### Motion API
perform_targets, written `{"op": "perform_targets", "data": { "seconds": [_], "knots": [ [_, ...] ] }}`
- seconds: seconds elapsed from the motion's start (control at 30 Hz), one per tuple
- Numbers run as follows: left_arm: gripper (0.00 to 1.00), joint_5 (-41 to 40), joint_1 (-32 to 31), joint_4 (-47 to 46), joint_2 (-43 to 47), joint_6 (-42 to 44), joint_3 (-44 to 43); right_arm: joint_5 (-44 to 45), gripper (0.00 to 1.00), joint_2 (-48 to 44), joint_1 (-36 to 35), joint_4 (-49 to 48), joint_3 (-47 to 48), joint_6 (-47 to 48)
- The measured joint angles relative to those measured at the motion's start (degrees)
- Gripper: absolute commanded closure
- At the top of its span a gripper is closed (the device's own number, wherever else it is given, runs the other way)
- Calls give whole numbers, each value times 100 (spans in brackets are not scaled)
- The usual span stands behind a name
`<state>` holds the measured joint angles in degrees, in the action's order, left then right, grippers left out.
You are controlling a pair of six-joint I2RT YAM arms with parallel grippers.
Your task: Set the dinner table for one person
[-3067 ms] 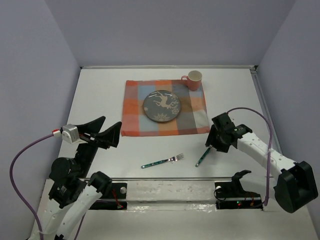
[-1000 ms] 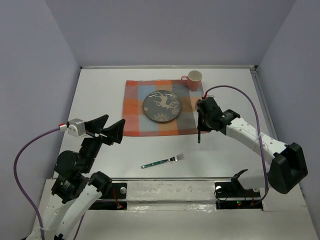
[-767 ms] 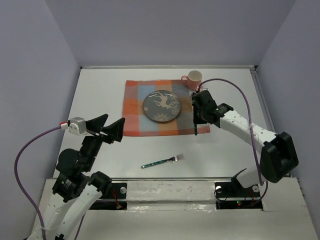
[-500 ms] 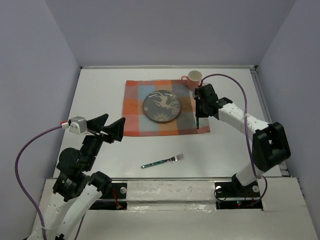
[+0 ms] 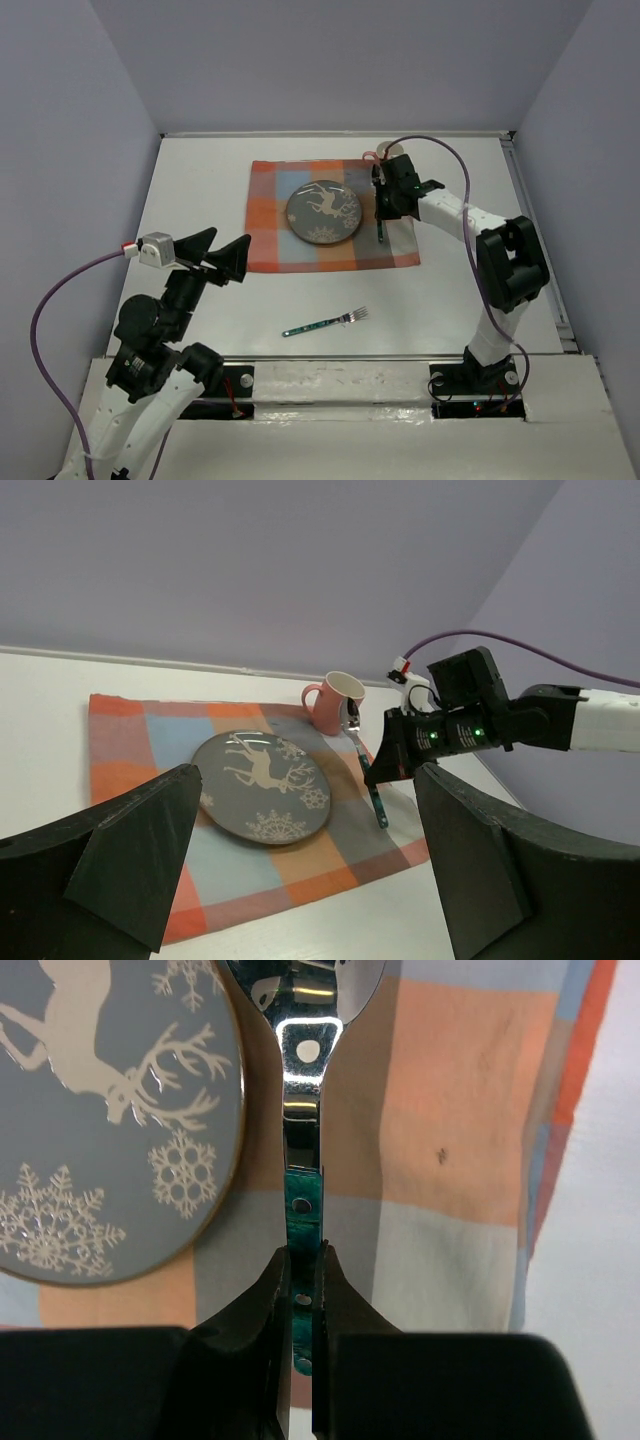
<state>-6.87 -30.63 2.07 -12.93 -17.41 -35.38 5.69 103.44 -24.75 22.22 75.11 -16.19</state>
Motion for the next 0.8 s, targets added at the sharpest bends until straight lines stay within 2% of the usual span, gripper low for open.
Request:
{"op": "perform_targets", "data": {
  "seconds": [0.13, 0.5, 0.57, 0.6, 0.7, 0.77, 0.8],
  "knots": [
    [1, 0, 2, 0, -9, 0, 0, -59, 100, 470, 28, -74, 415, 17],
    [1, 22, 28, -4, -157, 0, 0, -146, 99, 1169, 151, -90, 750, -13],
    [1, 66, 28, -4, -227, 0, 0, -151, 91, 1193, 155, -87, 772, -28],
    [1, 90, 28, -2, -267, -2, 0, -151, 81, 1200, 155, -87, 778, -33],
    [1, 225, 33, 0, -402, -57, 0, -151, 66, 1222, 155, -90, 800, -61],
    [1, 426, 37, 17, -562, -129, -2, -114, 58, 1222, 155, -90, 800, -96],
    [1, 522, 37, 52, -649, -160, -11, -107, 58, 1222, 155, -92, 800, -87]
  ]
}}
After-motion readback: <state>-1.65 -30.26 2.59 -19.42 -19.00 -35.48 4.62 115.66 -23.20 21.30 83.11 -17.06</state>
